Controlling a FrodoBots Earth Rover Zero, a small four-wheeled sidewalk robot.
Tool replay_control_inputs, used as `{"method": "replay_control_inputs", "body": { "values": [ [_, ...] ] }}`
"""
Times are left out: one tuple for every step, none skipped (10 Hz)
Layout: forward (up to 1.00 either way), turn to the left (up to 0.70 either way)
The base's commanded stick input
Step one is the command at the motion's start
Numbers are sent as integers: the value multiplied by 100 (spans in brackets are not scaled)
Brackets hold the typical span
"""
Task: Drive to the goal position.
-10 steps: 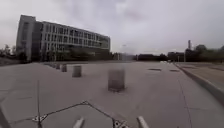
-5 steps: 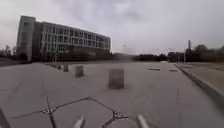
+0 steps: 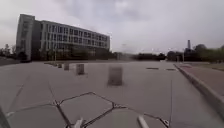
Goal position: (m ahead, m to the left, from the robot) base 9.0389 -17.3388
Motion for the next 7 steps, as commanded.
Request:
{"method": "replay_control_inputs", "body": {
  "values": [
    [0, -45],
    [0, -45],
    [0, -45],
    [0, -45],
    [0, -45],
    [0, -45],
    [0, -45]
  ]
}}
